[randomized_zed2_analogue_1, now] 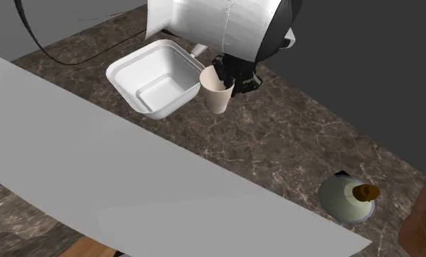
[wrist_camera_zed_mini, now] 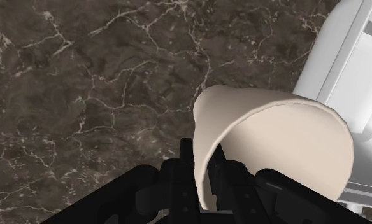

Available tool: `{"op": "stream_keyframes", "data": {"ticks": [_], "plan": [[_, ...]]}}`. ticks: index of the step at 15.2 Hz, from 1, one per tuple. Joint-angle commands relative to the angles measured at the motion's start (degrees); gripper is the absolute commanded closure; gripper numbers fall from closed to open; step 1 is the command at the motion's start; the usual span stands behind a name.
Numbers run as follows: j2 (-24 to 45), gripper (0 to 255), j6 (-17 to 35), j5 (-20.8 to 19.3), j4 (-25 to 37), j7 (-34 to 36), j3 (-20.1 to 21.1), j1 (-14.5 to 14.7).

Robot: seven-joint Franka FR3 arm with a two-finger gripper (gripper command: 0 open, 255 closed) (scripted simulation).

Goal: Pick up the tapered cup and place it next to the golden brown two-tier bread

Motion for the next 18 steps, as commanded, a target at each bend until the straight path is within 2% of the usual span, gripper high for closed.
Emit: {"op": "stream_keyframes", "data": {"ticks": [1,18], "plan": [[-0.4,255,-1.6,-0.1,1.2,0.3,0.1,0.0],[-1.4,255,-14.7,-0.7,13.4,1.7,-0.2,-0.1]]}}
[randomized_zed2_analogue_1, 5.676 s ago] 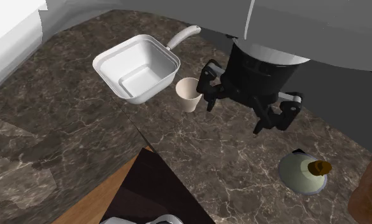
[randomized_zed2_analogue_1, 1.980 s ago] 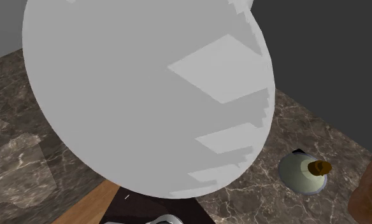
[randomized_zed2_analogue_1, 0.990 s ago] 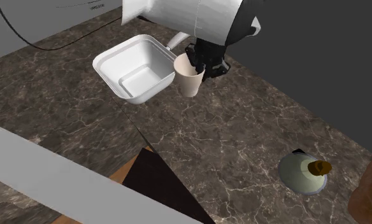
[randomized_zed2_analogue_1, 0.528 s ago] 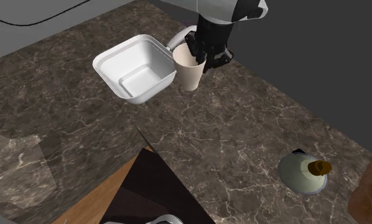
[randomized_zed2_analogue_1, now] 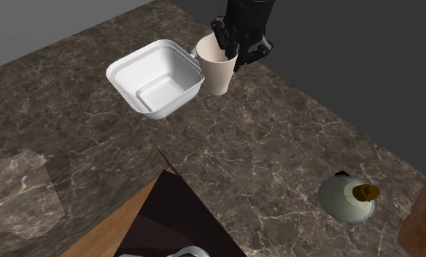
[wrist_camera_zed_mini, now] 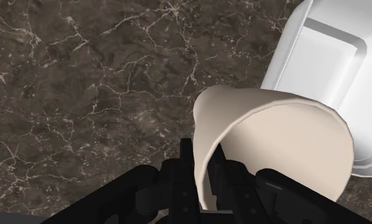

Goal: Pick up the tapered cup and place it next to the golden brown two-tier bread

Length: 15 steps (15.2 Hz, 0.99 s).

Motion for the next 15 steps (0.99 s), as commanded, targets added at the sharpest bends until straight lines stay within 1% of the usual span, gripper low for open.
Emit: {"op": "stream_keyframes", "data": {"ticks": [1,3,9,15], "plan": [[0.1,255,-1.5,-0.1,1.6,0.1,-0.1,0.0],[0.3,255,-3.0,-0.1,3.3,0.2,-0.1,0.0],[-4.3,255,-4.5,-1.9,-0.6,-7.5,-5.5,-3.0],[-6.9,255,-6.2,-4.4,-2.2,-15.3,-11.4,-6.0]]}}
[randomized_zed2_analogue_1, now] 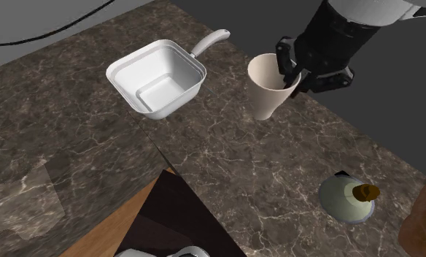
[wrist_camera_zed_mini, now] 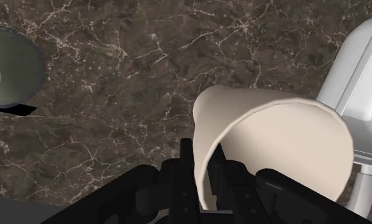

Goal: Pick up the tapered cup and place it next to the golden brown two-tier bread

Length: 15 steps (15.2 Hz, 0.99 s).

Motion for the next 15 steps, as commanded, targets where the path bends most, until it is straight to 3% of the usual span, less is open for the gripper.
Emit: {"op": "stream_keyframes", "data": {"ticks": [1,15], "plan": [[-0.6,255,-0.7,-0.9,-0.1,-2.9,-2.1,-1.1],[3.2,255,-3.7,-5.8,5.9,-22.9,-17.4,-7.0]]}}
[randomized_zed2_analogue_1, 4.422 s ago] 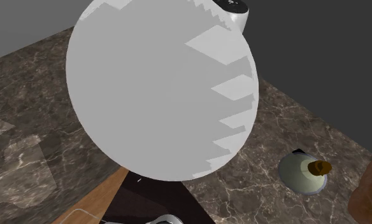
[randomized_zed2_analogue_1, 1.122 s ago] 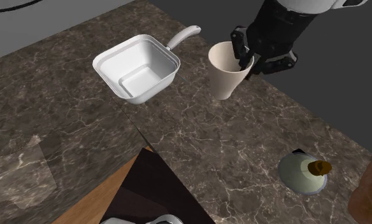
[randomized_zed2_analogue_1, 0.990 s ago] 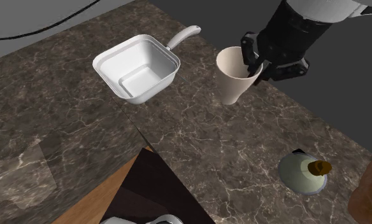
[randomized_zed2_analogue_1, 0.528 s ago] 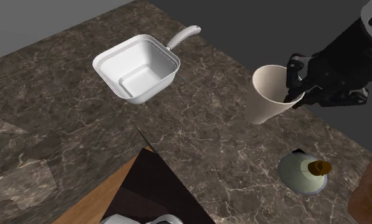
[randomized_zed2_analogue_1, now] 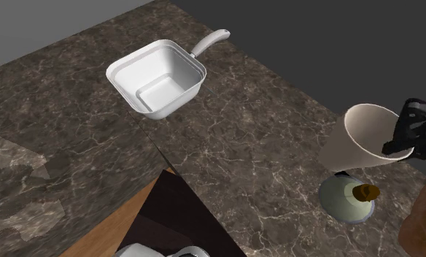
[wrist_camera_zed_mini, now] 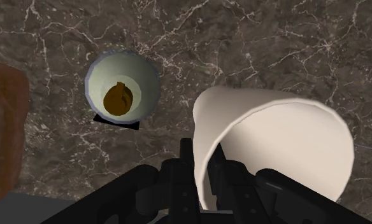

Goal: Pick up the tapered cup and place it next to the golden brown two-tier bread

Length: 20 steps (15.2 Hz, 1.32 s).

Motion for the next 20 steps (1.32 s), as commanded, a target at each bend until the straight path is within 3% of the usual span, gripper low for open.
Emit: {"op": "stream_keyframes", "data": {"ticks": [1,10,17,20], "plan": [[1.7,255,-0.2,-0.3,1.8,-3.4,-2.6,-0.7],[12.7,255,-2.1,2.2,13.0,-19.0,-14.2,-3.3],[27.3,255,-5.4,10.9,25.8,-33.4,-22.8,-8.3],[26.6,255,-3.0,10.4,22.9,-33.3,-22.4,-8.2]]}}
